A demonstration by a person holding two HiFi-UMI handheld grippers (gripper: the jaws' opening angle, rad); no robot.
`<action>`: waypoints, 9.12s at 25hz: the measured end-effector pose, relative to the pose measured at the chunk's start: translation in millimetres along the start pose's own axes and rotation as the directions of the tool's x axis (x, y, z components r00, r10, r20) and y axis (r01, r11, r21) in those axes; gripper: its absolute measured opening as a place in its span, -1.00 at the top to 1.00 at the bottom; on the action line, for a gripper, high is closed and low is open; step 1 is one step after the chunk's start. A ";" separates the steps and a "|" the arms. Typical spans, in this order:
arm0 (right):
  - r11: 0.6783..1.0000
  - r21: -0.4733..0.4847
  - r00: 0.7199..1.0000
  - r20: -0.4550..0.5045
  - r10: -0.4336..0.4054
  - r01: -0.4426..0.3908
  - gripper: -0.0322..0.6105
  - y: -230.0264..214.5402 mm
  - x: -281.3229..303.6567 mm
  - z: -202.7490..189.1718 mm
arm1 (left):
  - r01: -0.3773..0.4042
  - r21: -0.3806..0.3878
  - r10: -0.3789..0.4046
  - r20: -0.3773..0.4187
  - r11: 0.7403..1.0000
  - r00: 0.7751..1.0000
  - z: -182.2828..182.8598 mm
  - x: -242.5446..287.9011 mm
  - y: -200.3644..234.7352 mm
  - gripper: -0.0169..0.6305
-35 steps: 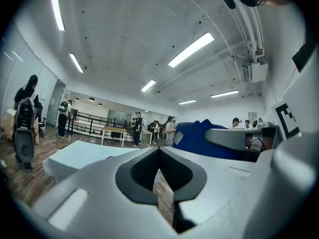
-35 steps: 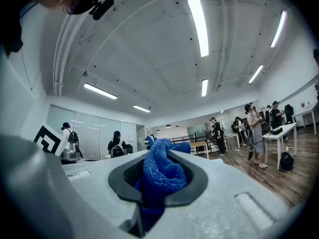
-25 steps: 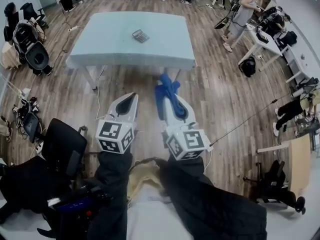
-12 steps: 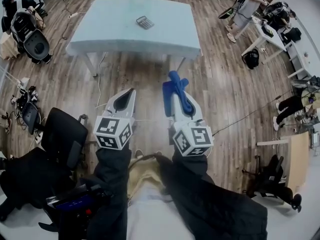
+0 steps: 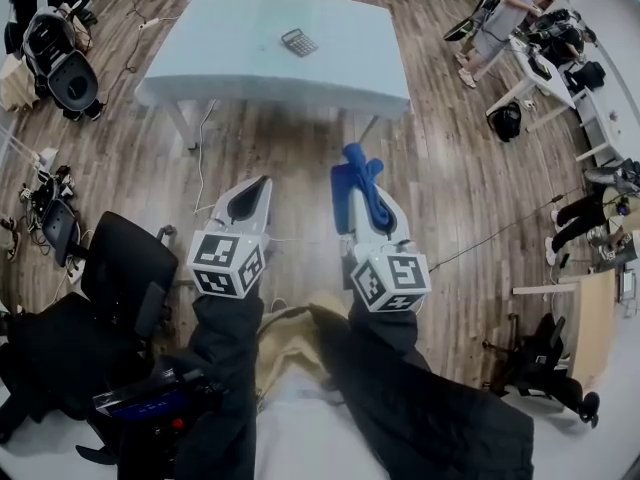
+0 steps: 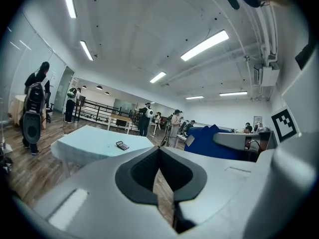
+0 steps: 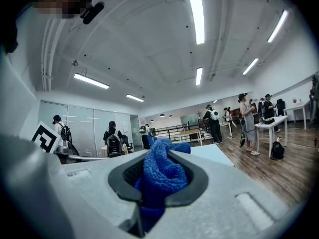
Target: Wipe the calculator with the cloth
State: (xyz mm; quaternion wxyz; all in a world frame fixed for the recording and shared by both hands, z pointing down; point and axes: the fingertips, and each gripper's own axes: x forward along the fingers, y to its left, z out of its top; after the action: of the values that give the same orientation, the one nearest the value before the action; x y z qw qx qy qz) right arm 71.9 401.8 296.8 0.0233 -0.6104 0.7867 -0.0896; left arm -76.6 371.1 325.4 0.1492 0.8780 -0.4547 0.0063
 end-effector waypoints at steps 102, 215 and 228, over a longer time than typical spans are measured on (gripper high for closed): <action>0.988 0.157 0.905 -0.421 0.053 0.015 0.72 -241.1 705.3 -192.6 | -0.212 -0.215 0.085 -0.484 0.953 0.871 -110.7 579.1 376.9 0.95; 0.987 0.095 0.958 -0.244 0.152 -0.133 0.72 -155.8 741.2 -93.4 | -0.269 -0.193 0.212 -0.271 0.943 0.939 4.7 522.0 399.9 0.95; 0.994 0.096 0.996 -0.063 0.059 -0.052 0.72 -175.3 642.7 51.0 | -0.110 -0.061 0.111 0.017 0.992 0.994 154.8 526.8 327.5 0.95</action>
State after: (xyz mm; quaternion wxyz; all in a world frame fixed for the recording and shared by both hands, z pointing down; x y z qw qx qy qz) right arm 83.9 -265.7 323.1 0.0289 -0.5832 0.7986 -0.1460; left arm -49.2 -267.5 338.8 0.1704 0.8465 -0.5043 -0.0079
